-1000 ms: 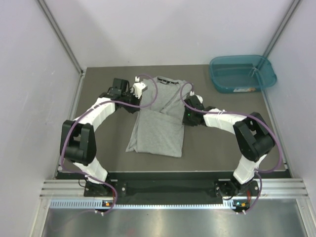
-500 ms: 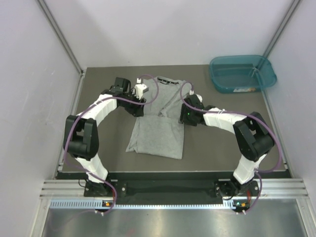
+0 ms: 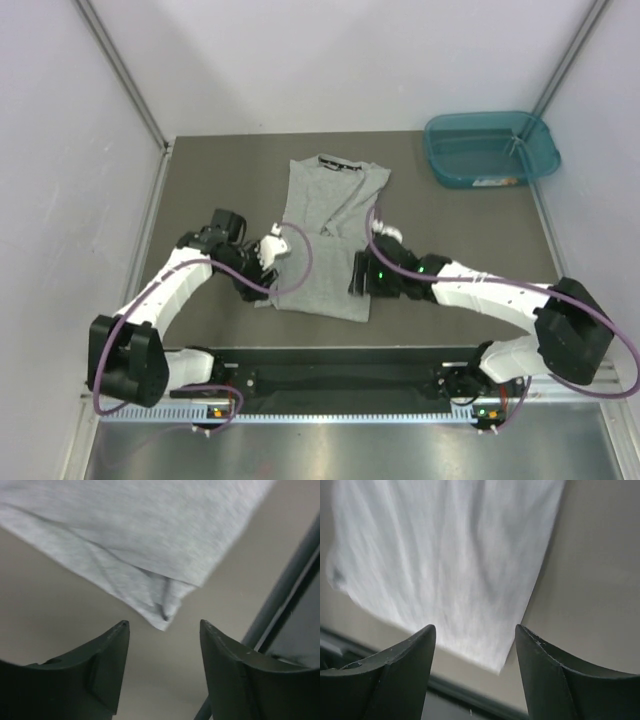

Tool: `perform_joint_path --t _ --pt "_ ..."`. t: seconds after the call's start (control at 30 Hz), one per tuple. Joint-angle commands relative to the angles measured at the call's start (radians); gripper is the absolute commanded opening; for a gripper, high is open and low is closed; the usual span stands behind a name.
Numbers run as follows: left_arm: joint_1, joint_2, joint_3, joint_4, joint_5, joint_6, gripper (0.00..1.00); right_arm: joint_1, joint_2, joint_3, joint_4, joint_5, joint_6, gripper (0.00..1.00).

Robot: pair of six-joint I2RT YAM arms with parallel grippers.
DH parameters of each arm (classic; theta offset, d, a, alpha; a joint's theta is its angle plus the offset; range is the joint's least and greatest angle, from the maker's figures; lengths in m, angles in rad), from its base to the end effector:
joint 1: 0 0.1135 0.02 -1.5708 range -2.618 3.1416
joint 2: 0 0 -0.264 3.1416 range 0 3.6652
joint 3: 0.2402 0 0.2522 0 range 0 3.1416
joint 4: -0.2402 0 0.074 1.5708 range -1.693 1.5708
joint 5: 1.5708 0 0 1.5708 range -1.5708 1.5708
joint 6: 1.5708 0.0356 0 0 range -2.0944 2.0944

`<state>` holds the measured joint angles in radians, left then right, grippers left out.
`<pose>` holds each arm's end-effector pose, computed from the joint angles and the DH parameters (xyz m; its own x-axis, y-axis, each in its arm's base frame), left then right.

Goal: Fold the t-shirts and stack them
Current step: Fold the tshirt

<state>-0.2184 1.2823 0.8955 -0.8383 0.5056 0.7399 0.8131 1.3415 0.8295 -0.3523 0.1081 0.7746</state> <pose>0.2208 -0.0667 0.2308 -0.4425 0.7024 -0.5575 0.8776 0.4671 -0.1081 0.1911 0.1964 0.2197 -0.8451 0.1186 -0.5214 -0.1161 0.9111 0.3954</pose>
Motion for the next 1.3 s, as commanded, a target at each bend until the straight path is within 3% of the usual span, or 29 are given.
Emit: perform_joint_path --t 0.0,0.2,0.23,0.47,0.53,0.6,0.63,0.67,0.8,0.9,1.0,1.27 --pt "-0.035 -0.051 -0.085 -0.022 0.004 0.188 0.64 0.095 0.002 -0.095 -0.019 -0.039 0.155 0.65" --pt "-0.105 -0.072 -0.202 0.172 -0.099 0.216 0.7 0.156 -0.008 -0.231 0.117 -0.076 0.301 0.64" --pt "-0.108 -0.061 -0.21 0.194 -0.114 0.213 0.75 0.162 0.005 -0.23 0.125 -0.071 0.304 0.64" --pt "-0.17 -0.038 -0.292 0.31 -0.186 0.233 0.76 0.167 0.068 -0.251 0.191 -0.064 0.347 0.62" --pt "-0.187 -0.029 -0.306 0.35 -0.207 0.21 0.73 0.172 0.076 -0.262 0.213 -0.051 0.368 0.51" --pt "-0.199 -0.015 -0.308 0.346 -0.176 0.191 0.6 0.172 0.077 -0.267 0.223 -0.045 0.387 0.37" --pt "-0.205 0.006 -0.306 0.335 -0.17 0.185 0.55 0.172 0.077 -0.265 0.226 -0.041 0.39 0.34" --pt "-0.214 0.02 -0.31 0.335 -0.168 0.178 0.43 0.172 0.077 -0.263 0.228 -0.039 0.391 0.32" --pt "-0.229 0.095 -0.287 0.315 -0.118 0.133 0.1 0.172 0.077 -0.259 0.225 -0.027 0.393 0.14" --pt "-0.24 0.054 -0.264 0.231 0.02 0.171 0.0 0.173 0.065 -0.27 0.225 -0.03 0.4 0.04" --pt "-0.248 0.023 -0.216 0.139 0.068 0.171 0.0 0.172 0.033 -0.27 0.202 -0.03 0.394 0.0" --pt "-0.253 -0.041 -0.158 0.048 0.05 0.122 0.0 0.182 -0.045 -0.201 0.081 -0.048 0.357 0.0"
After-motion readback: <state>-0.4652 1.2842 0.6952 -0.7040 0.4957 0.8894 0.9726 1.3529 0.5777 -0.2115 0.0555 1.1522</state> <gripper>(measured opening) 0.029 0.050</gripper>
